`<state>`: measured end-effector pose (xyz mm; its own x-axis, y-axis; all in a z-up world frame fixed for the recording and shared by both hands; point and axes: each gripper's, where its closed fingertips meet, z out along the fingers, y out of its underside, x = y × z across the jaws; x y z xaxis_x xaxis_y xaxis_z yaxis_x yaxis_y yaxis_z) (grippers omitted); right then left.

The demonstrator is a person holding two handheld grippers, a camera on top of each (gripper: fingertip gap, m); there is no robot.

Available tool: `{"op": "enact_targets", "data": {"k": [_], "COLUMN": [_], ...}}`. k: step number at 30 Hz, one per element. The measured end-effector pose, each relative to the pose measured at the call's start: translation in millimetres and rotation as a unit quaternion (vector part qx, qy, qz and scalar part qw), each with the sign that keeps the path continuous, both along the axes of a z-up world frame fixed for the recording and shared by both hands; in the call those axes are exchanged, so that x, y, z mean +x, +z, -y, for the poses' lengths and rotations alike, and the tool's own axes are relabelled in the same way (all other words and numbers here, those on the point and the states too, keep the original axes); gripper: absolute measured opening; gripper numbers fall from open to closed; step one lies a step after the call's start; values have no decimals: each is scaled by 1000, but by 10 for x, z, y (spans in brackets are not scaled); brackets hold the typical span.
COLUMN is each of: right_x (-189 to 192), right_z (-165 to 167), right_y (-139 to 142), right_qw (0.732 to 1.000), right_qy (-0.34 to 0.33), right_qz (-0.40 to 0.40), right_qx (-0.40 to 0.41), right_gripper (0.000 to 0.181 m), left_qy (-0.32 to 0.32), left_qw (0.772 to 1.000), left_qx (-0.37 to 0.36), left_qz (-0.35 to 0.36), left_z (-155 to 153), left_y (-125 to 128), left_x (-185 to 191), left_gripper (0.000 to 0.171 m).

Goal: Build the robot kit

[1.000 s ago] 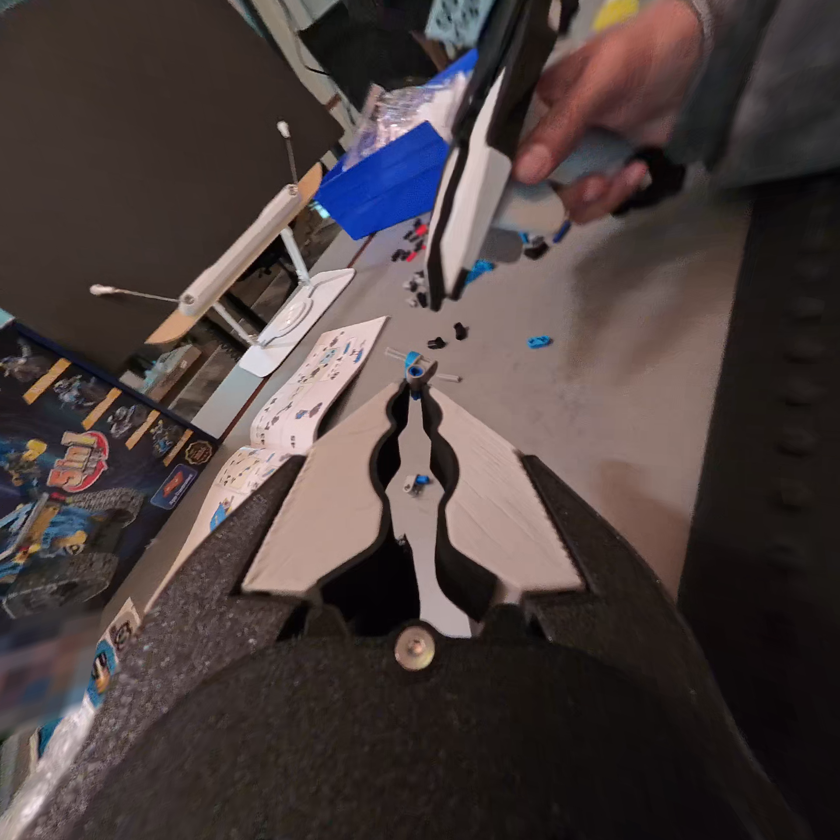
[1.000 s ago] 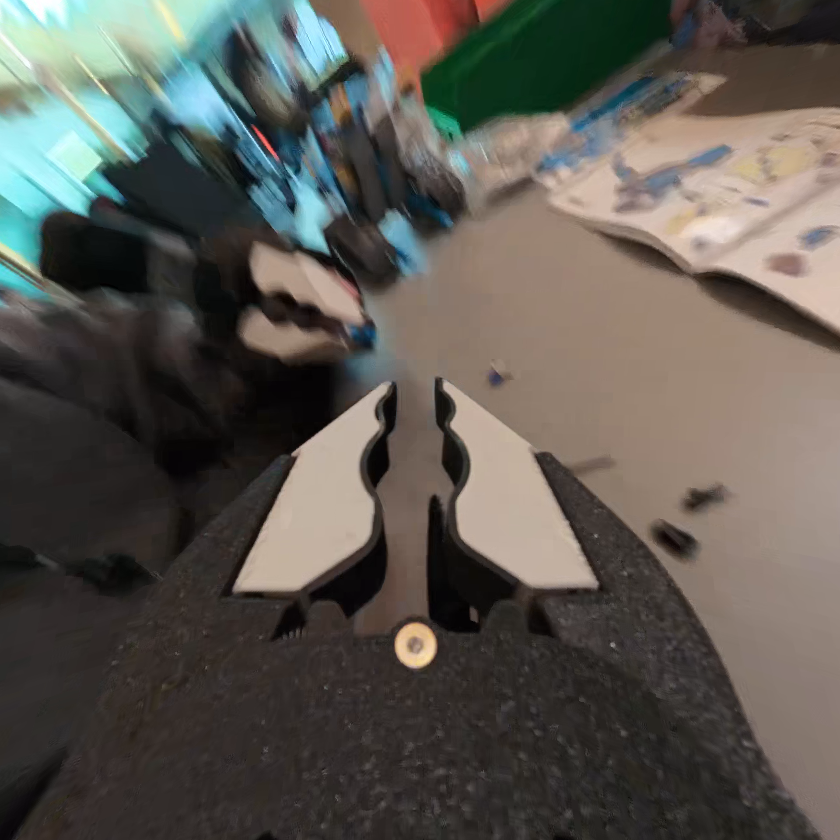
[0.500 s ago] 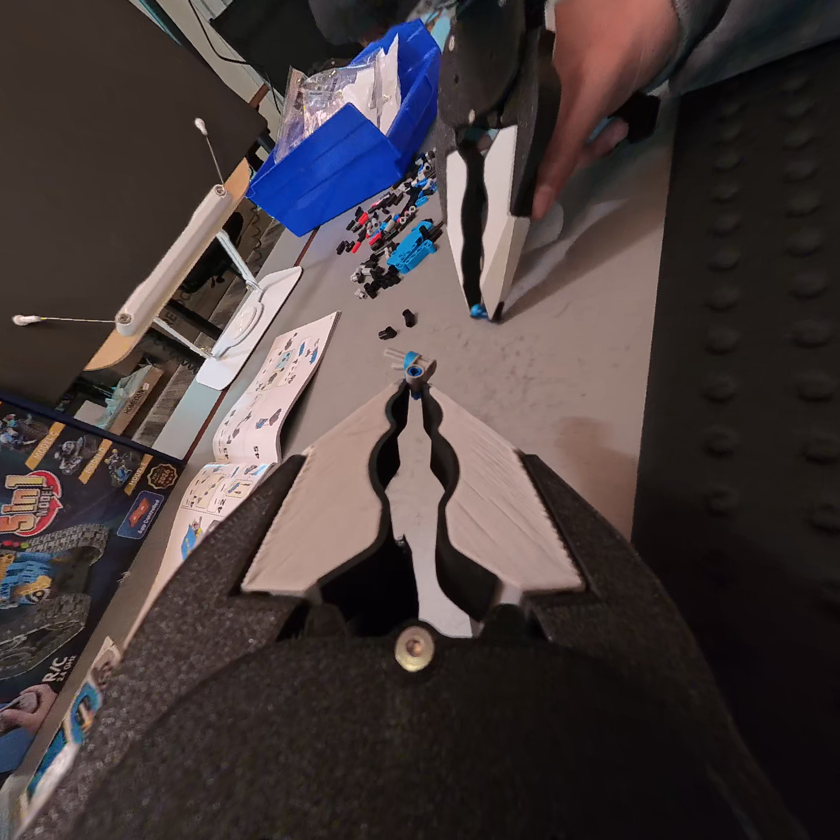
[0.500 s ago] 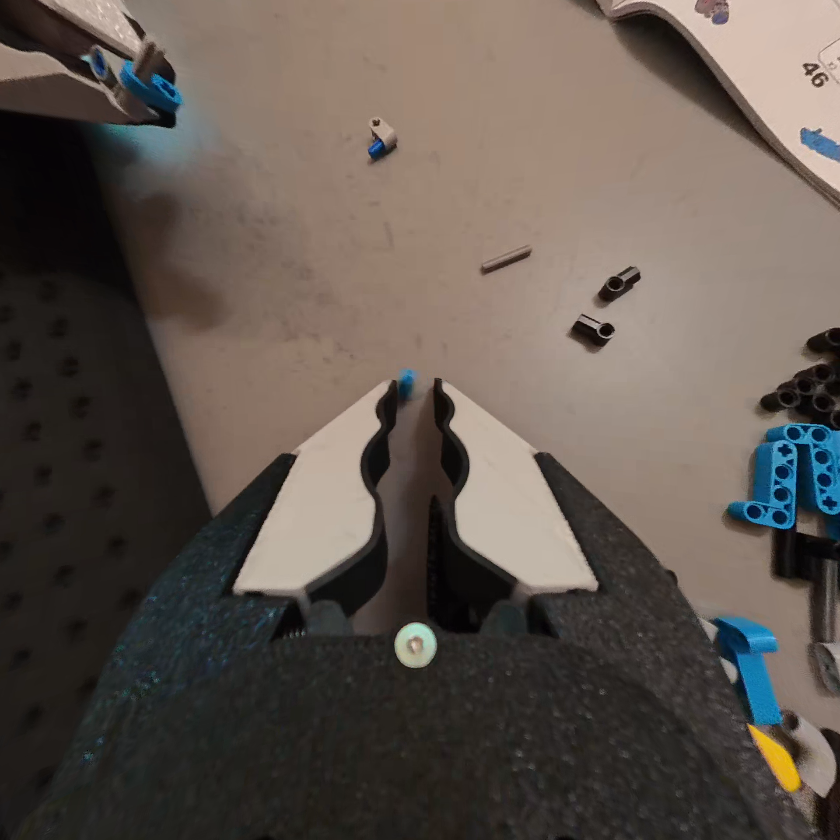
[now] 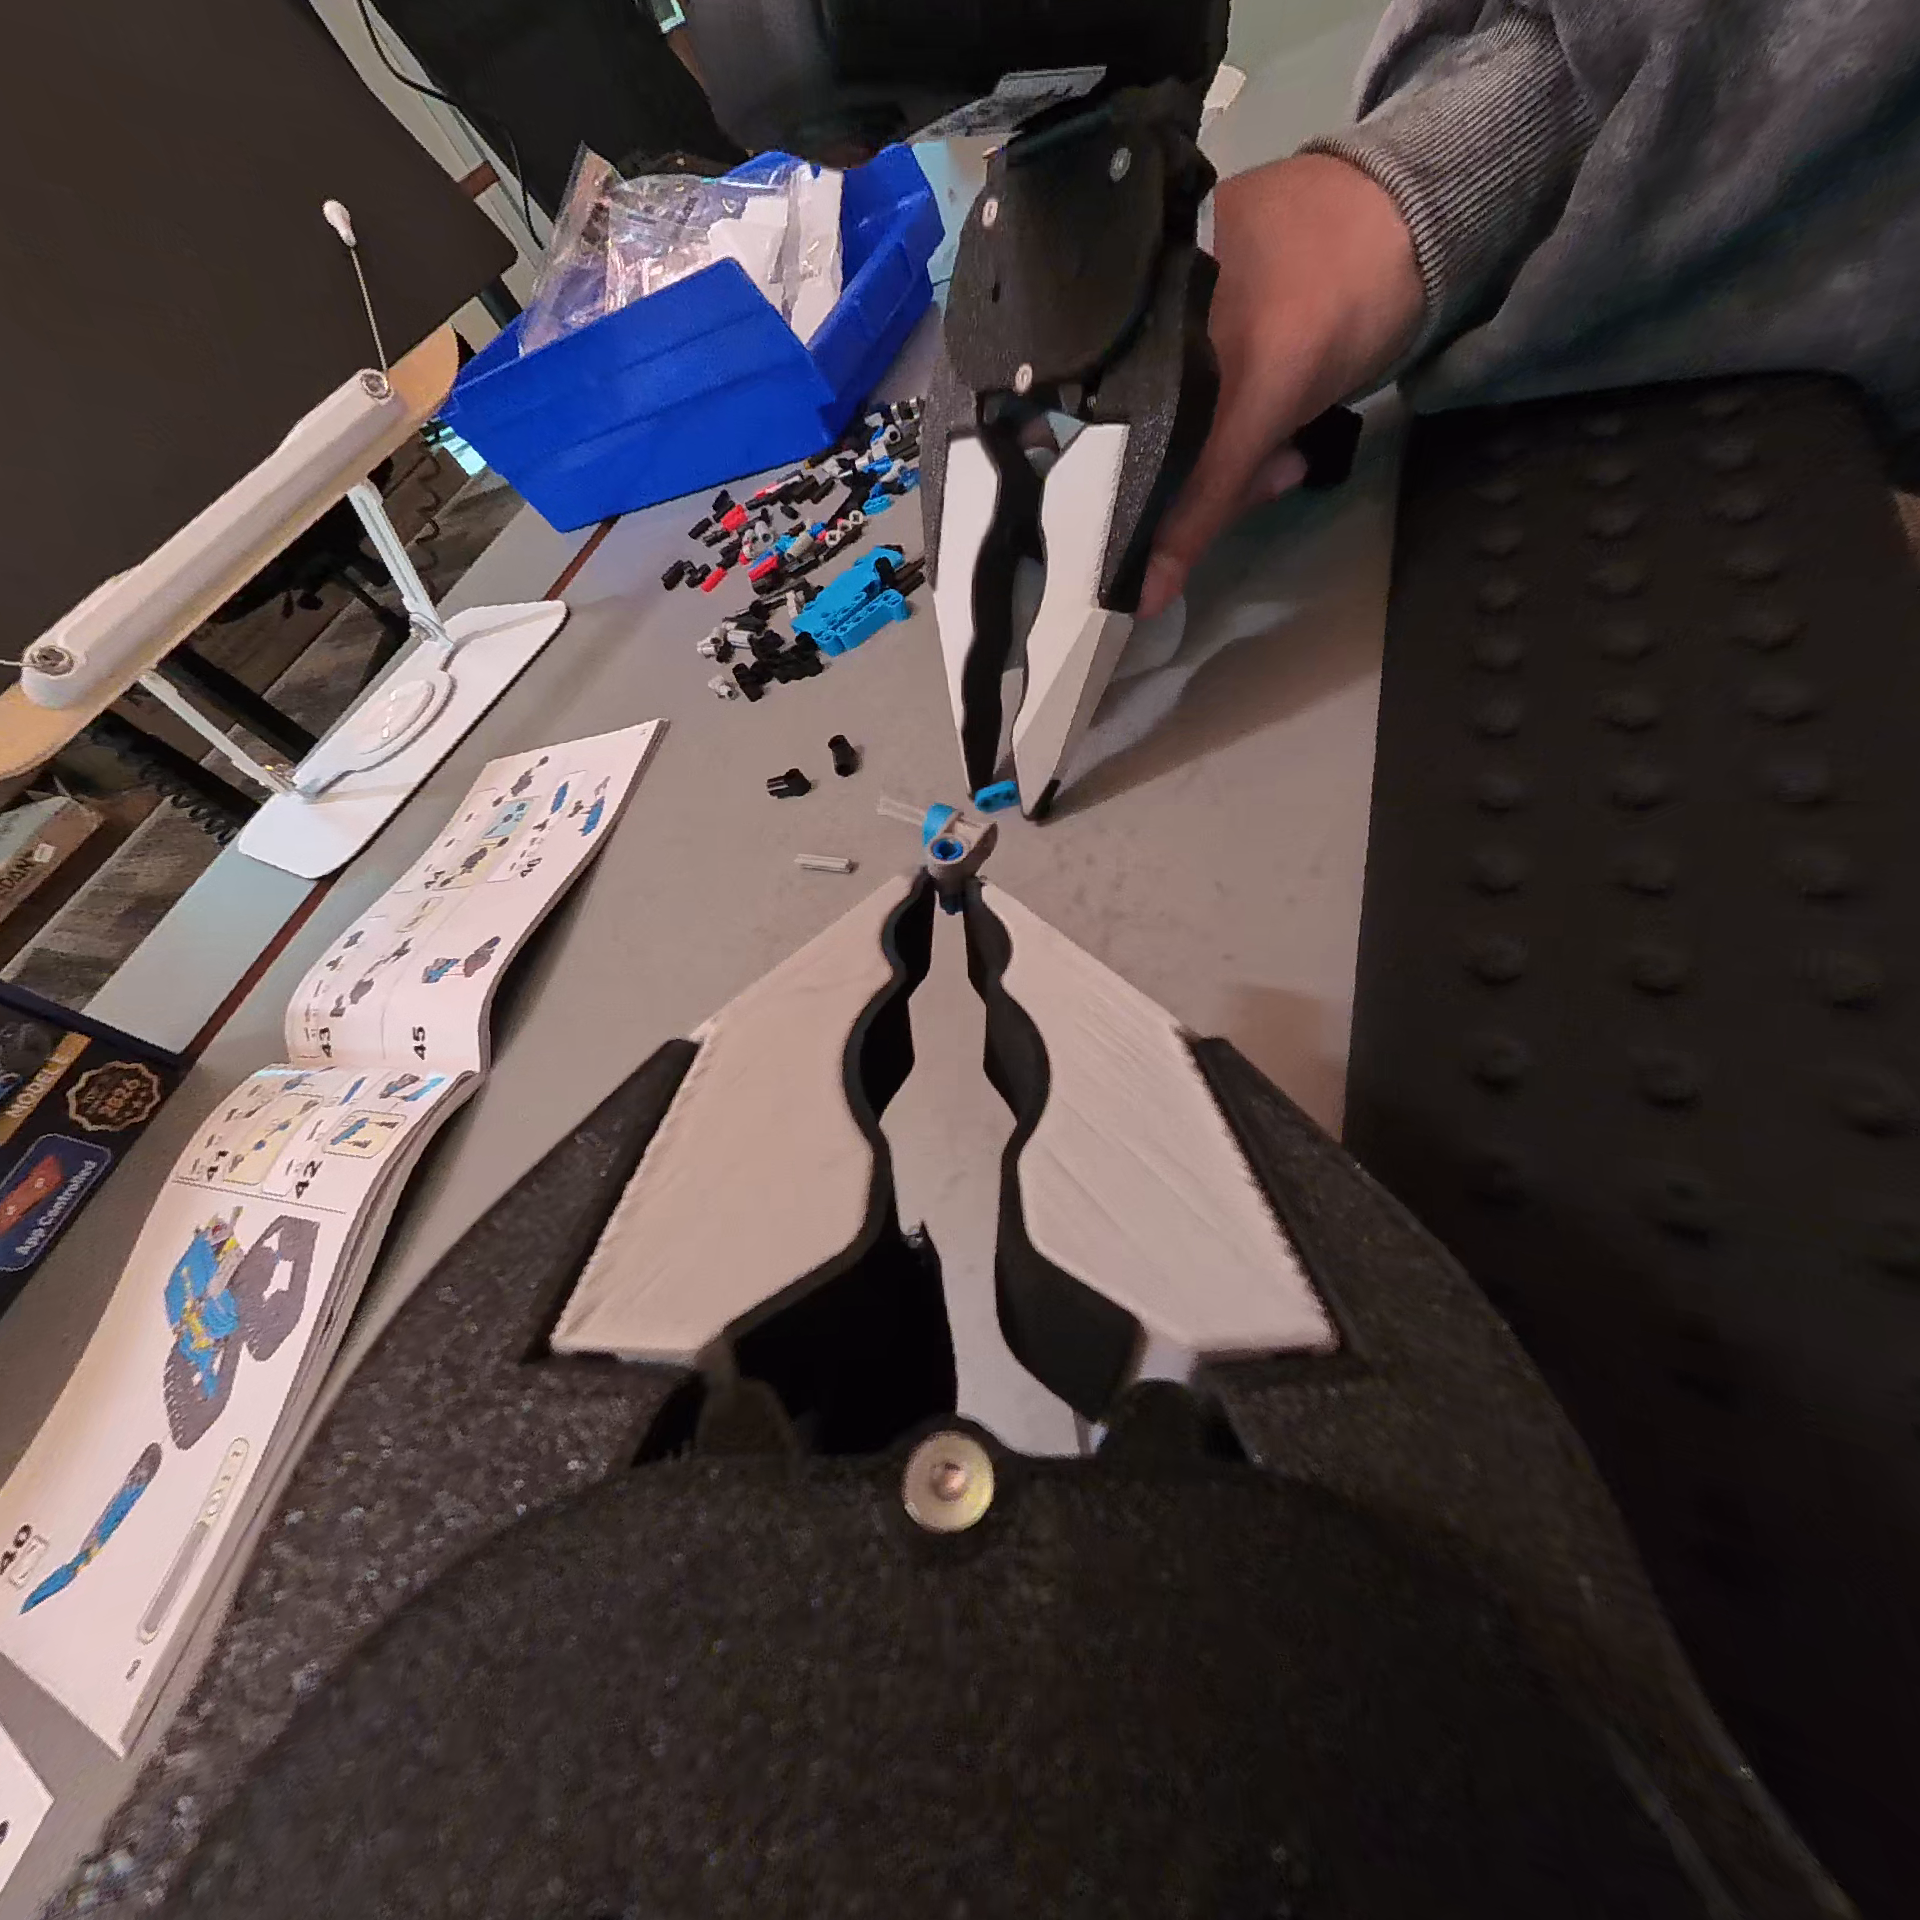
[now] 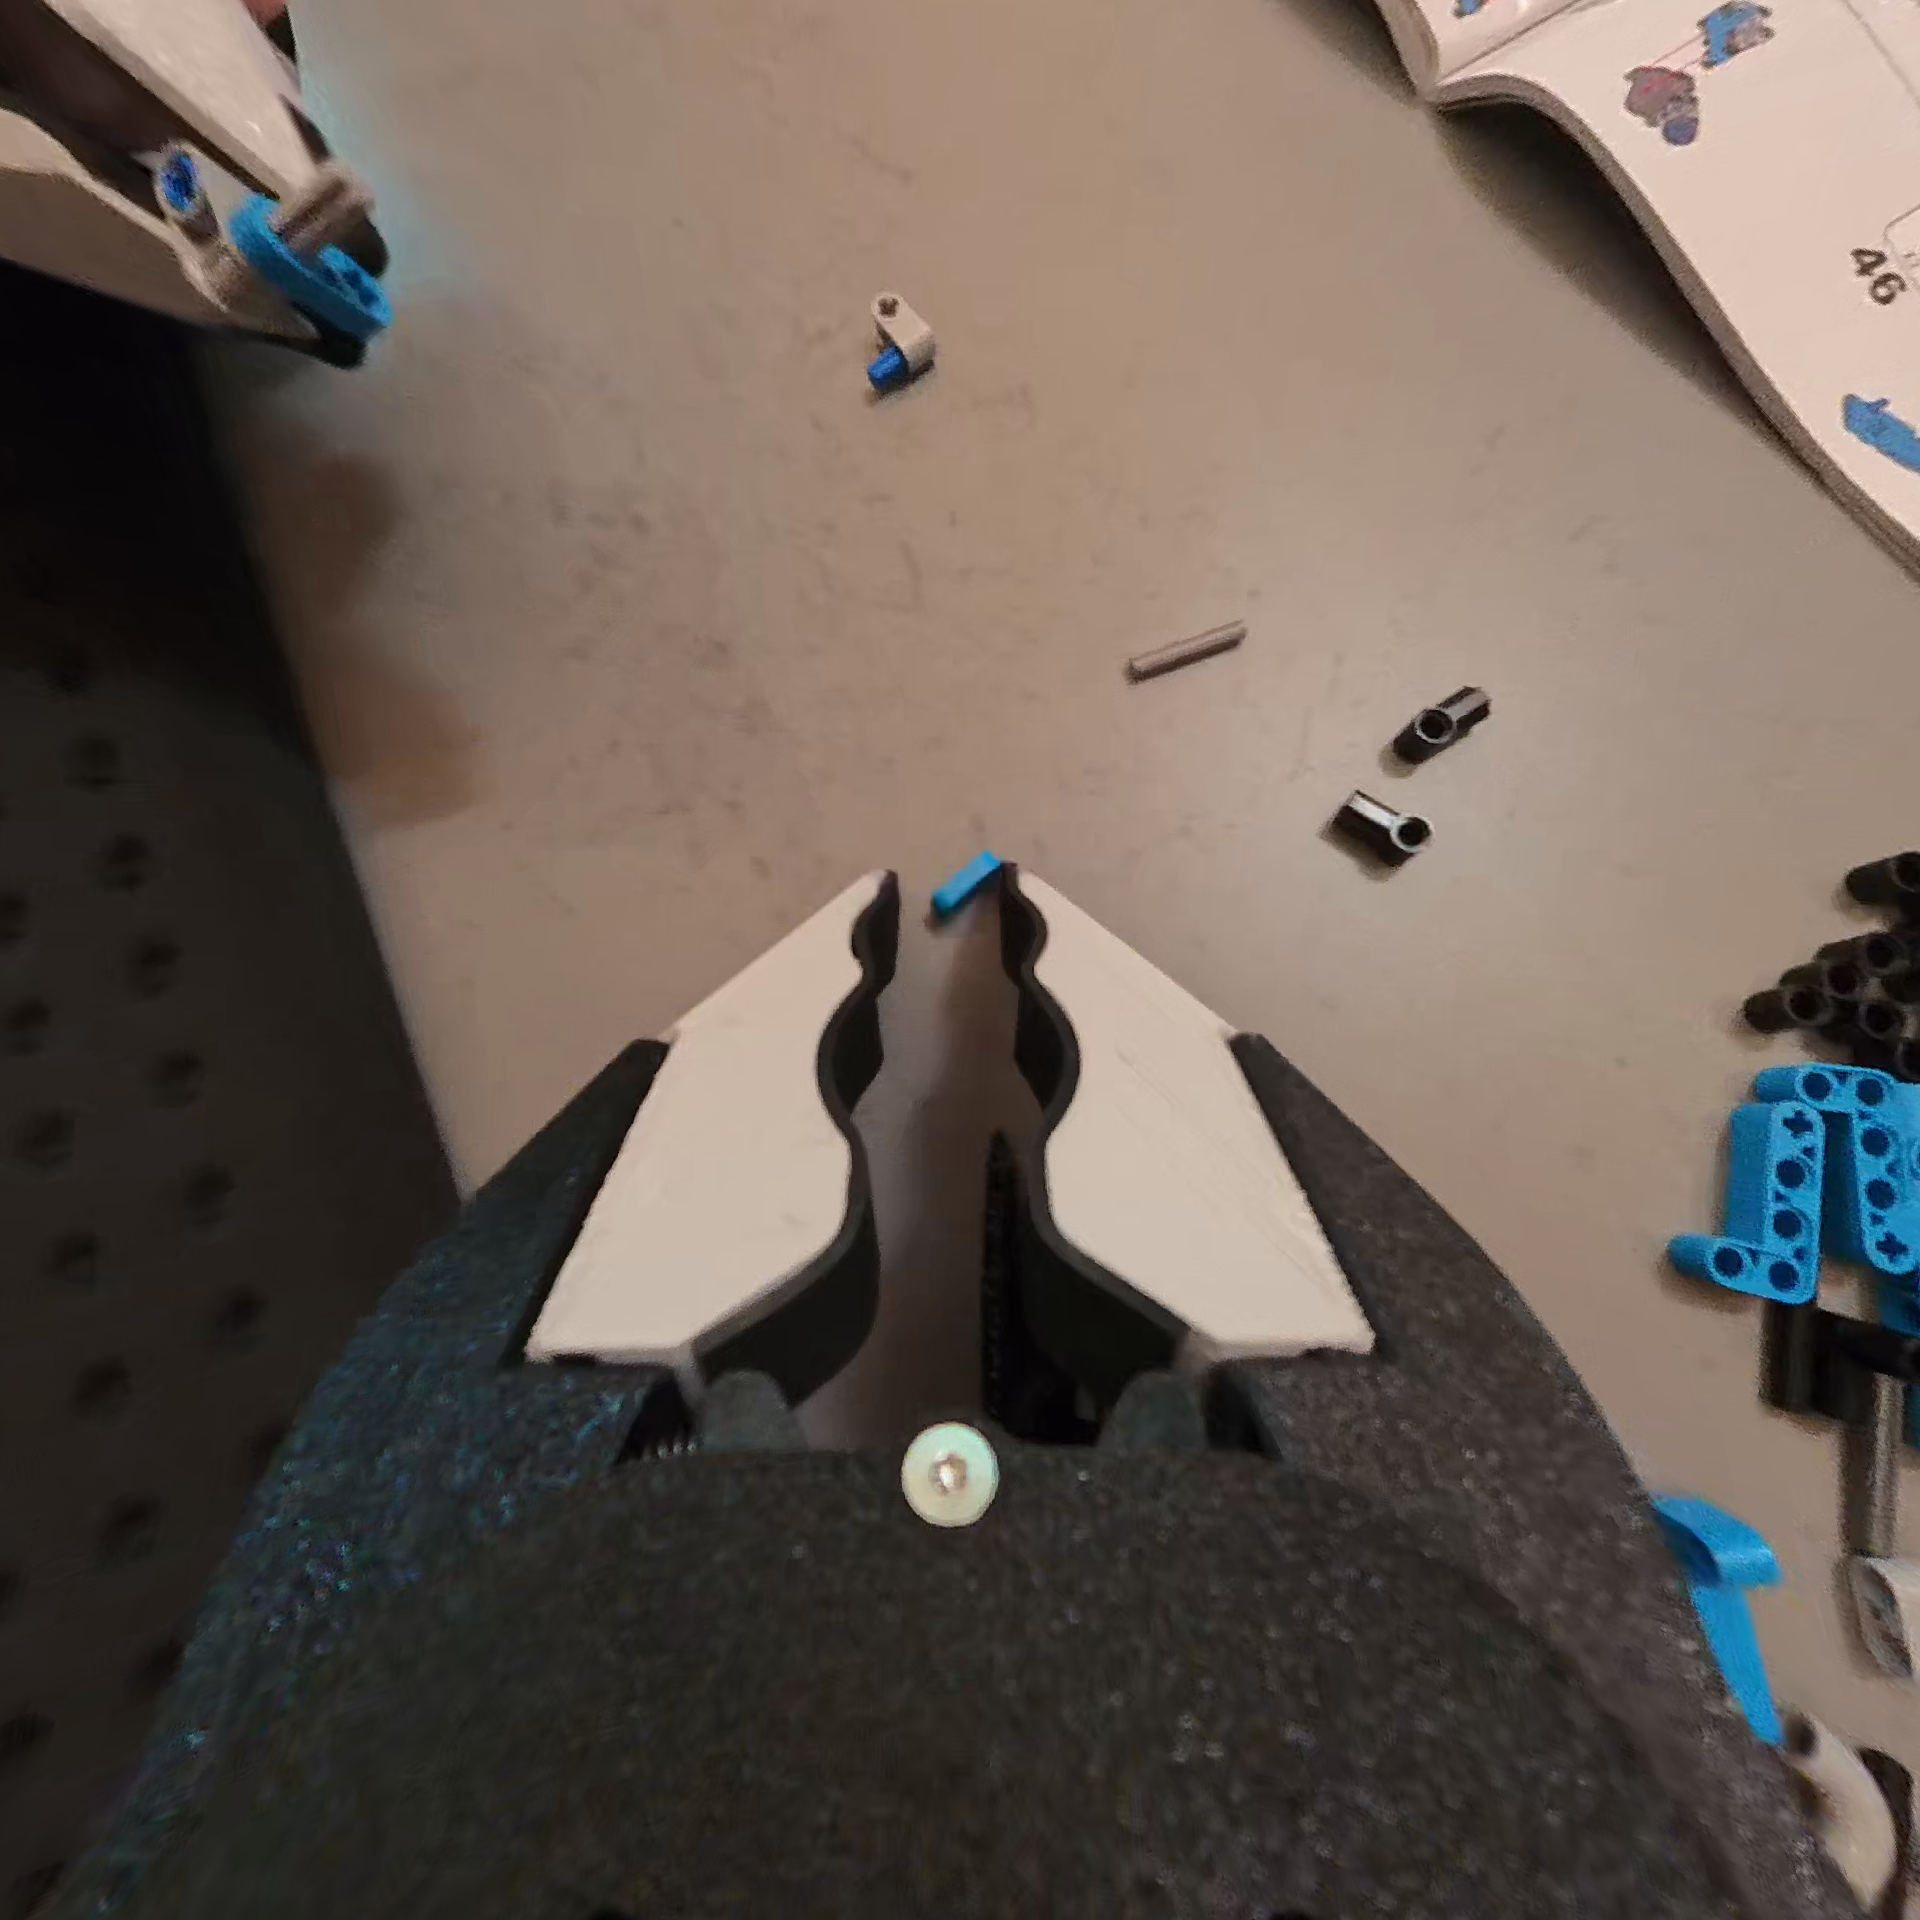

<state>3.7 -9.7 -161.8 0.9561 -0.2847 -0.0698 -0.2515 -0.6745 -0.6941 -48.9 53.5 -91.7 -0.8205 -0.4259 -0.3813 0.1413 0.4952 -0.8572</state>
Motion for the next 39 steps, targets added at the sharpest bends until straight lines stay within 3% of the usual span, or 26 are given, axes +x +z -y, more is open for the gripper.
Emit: {"op": "enact_targets", "data": {"k": [8, 15, 17, 20, 24, 27, 39], "right_x": [23, 51, -108, -380, -579, -603, -756], "right_z": [10, 3, -193, -517, -675, -652, -640], "right_y": [22, 55, 390, 1065, 1432, 1459, 1482], "right_qw": [1000, 1000, 993, 956, 920, 916, 906], "right_qy": [-5, -2, 40, 81, 114, 122, 156], "right_qz": [-4, 5, 20, 63, 61, 59, 73], "right_qx": [6, 16, 105, 273, 369, 378, 387], "right_gripper": [17, 3, 3, 3, 3, 3, 3], "left_qy": [-1, -21, -60, -119, -149, -167, -196], "left_qw": [1000, 998, 988, 947, 917, 900, 895], "left_qx": [1, -38, -105, -225, -300, -332, -319], "left_qz": [-11, -40, -97, -195, -217, -229, -242], "left_z": [-3, 18, 77, 120, 61, 8, 45], "left_y": [-32, 33, 146, 402, 633, 729, 703], "left_x": [0, -40, -143, -273, -331, -350, -444], "left_gripper": [5, 5, 5, 5, 4, 4, 4]}}
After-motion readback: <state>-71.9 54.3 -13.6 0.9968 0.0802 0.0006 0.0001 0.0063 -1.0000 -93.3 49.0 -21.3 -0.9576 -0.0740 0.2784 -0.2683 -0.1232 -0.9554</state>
